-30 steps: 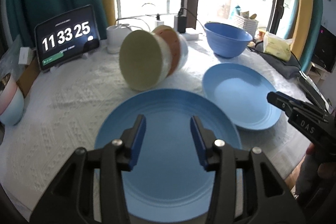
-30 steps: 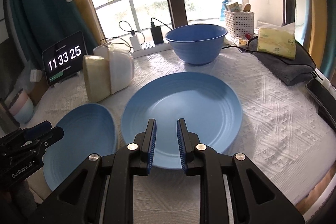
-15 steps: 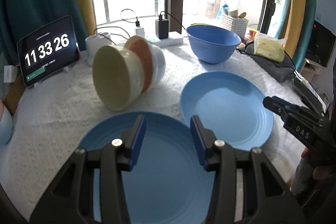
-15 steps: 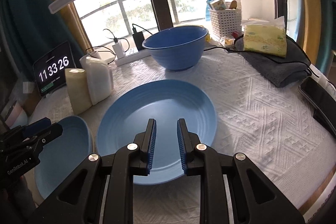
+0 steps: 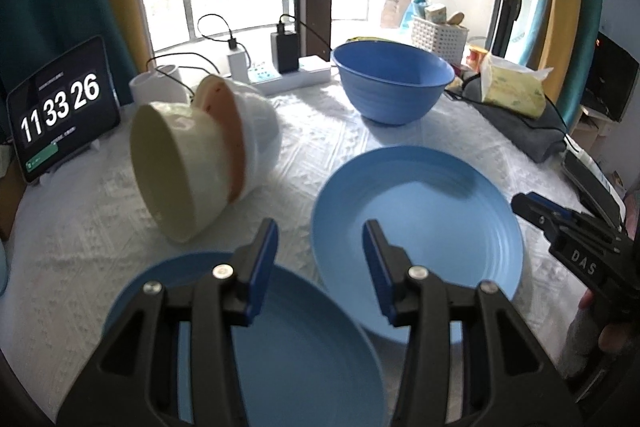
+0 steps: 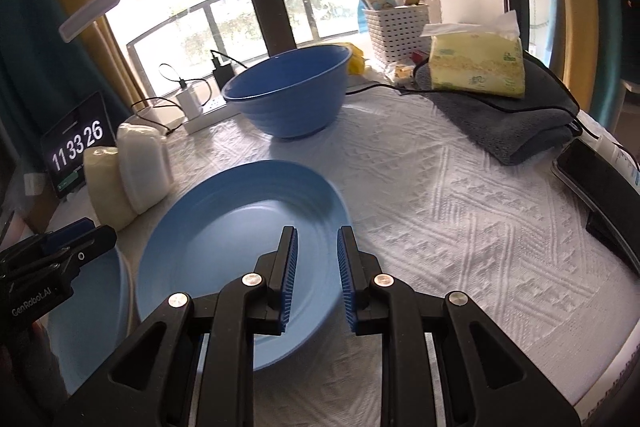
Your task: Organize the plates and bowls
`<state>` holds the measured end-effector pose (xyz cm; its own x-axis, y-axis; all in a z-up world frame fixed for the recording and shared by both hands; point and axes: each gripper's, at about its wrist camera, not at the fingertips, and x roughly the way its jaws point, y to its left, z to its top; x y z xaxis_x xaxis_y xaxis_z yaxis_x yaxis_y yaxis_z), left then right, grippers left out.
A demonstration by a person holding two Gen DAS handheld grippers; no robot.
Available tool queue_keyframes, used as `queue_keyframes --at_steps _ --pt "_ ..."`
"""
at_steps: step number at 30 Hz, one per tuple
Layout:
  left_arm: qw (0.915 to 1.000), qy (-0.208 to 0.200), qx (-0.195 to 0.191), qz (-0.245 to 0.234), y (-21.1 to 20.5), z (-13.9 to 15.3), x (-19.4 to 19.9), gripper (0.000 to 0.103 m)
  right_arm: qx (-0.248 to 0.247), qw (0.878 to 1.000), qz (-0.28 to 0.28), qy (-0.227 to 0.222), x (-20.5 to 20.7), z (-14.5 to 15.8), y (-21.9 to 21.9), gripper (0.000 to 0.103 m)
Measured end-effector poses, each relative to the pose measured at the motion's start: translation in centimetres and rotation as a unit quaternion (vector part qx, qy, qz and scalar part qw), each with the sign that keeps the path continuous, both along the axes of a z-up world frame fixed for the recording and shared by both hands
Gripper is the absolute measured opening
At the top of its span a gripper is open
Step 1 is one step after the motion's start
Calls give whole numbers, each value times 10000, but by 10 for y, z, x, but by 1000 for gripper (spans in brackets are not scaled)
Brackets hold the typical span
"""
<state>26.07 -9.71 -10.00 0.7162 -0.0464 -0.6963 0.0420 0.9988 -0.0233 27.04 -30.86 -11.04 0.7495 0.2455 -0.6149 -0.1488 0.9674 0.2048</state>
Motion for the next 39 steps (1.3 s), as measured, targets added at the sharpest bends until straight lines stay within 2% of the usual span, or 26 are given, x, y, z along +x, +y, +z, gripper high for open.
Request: queue_keyframes --at_steps 12,18,21,23,31,39 --pt "9999 142 38 -5 -5 -11 32 46 34 9997 -221 136 17 -11 -15 22" --pt "9992 390 11 95 -4 -22 45 46 58 9992 -269 284 25 -18 -18 22" --pt "9990 443 57 95 -5 -24 49 46 55 9991 -253 337 29 -20 -17 26" --pt "9983 569 89 65 -7 -28 54 46 73 9990 -234 372 31 -21 -17 34" --pt "9946 1034 33 55 -9 -45 65 46 103 9982 -143 570 38 -27 -15 34" --pt "9912 1321 -59 -83 -13 -54 72 46 27 9972 27 741 44 -31 -9 34"
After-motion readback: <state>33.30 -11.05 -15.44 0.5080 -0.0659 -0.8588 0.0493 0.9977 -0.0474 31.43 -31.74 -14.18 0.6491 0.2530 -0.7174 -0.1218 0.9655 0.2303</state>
